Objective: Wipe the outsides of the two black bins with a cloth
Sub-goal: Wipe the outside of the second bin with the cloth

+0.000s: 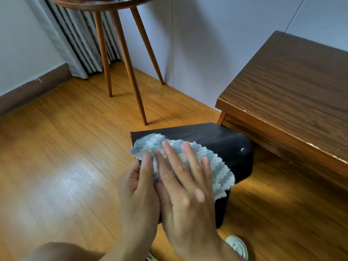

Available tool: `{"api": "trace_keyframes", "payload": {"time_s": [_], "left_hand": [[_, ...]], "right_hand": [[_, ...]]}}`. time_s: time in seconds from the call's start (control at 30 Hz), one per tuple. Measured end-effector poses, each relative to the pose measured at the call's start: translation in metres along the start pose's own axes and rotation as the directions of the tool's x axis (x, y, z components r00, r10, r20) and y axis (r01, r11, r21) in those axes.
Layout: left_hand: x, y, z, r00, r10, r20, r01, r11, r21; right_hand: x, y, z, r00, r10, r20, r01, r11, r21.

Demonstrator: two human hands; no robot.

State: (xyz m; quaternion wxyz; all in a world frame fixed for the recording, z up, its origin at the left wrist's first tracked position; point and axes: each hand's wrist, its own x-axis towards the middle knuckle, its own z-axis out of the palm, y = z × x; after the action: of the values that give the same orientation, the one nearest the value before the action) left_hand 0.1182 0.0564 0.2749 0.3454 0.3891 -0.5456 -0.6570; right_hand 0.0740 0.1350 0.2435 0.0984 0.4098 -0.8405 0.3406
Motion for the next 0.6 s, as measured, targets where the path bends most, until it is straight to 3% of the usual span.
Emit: {"api": "trace_keyframes", "payload": {"time_s": [0.1,0.17,0.23,0.3,0.47,0.6], "left_hand": [[0.001,0.000,-0.002,1.000,-0.011,0.024,0.013,0.998,-0.054],[-0.001,0.002,-0.007,0.998,0.052,0.047,-0.053,0.998,0.016],[-0.004,0.003,-0.012,0.980,0.178,0.090,-0.188,0.974,0.125],[-0.007,0.003,-0.017,0.941,0.300,0.155,-0.329,0.918,0.223],[-0.008,0.001,-0.017,0.866,0.439,0.238,-0.495,0.819,0.292],[-0.010,-0.008,-0.015,0.844,0.455,0.283,-0.527,0.800,0.287]], "right_hand": [[0.006,0.010,-0.006,0.998,-0.063,-0.011,0.063,0.997,-0.033],[0.016,0.045,-0.014,0.992,0.126,-0.026,-0.127,0.990,-0.057],[0.029,0.082,-0.025,0.912,0.410,0.030,-0.409,0.912,-0.032],[0.034,0.104,-0.031,0.852,0.514,0.102,-0.515,0.857,-0.016],[0.041,0.086,-0.036,0.915,0.378,0.142,-0.391,0.918,0.072],[0.035,0.028,-0.032,0.967,0.097,0.237,-0.140,0.975,0.173]]}}
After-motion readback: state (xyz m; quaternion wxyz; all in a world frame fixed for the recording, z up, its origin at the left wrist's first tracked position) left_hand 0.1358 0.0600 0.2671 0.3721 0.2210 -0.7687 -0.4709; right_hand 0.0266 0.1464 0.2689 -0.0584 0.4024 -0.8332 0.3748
